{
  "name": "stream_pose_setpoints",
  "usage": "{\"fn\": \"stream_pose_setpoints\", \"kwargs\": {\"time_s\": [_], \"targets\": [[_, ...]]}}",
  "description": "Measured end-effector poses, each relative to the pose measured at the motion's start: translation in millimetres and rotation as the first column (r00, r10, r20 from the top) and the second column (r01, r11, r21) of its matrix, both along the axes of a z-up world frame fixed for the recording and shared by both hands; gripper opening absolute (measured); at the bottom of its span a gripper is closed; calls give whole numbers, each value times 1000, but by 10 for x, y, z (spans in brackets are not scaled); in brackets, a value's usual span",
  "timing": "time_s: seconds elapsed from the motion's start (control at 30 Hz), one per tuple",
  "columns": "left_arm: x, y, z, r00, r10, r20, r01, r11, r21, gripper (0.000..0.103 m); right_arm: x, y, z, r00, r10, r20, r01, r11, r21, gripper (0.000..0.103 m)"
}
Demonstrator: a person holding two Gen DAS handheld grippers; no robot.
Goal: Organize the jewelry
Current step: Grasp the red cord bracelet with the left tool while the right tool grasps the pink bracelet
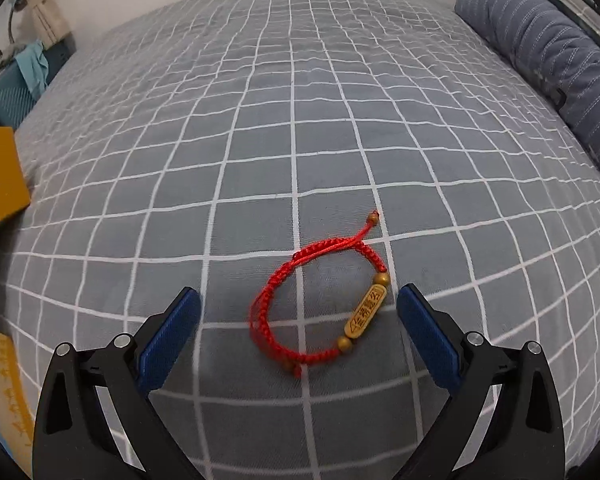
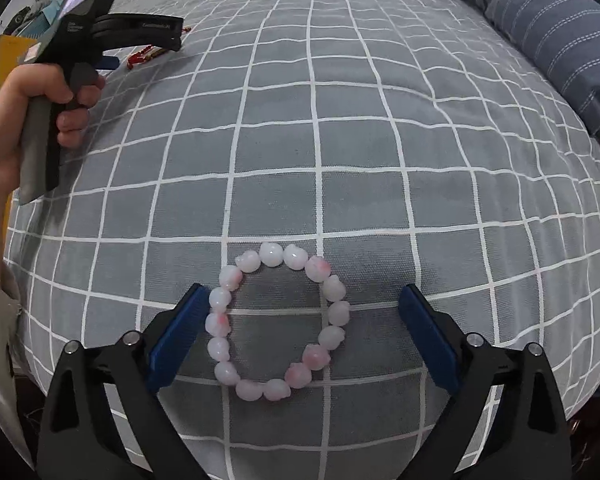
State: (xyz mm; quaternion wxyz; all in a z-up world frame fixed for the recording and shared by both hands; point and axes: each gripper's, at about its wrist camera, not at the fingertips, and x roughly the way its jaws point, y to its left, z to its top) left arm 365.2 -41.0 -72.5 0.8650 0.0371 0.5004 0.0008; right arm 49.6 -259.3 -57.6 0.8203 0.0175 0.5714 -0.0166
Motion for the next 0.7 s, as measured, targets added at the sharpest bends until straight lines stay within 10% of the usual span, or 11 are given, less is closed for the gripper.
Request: {"fn": "stream_pose_setpoints", "kwargs": {"time_s": [0.13,0.5,0.7], "targets": [[-17,26,-15,1000,7,-14,-8,1000,-15,89,5,14,-12,1000,8,-3,-8,1000,-8,86],[-17,31,51,999,6,-37,-6,1000,-23,12,-31,78,25,999,33,-7,-34,999,-33,57],[-59,40,84,999,0,-32,-1,1000,-21,11,-79,127,93,1000,27,6,-26,998,-49,19]]}}
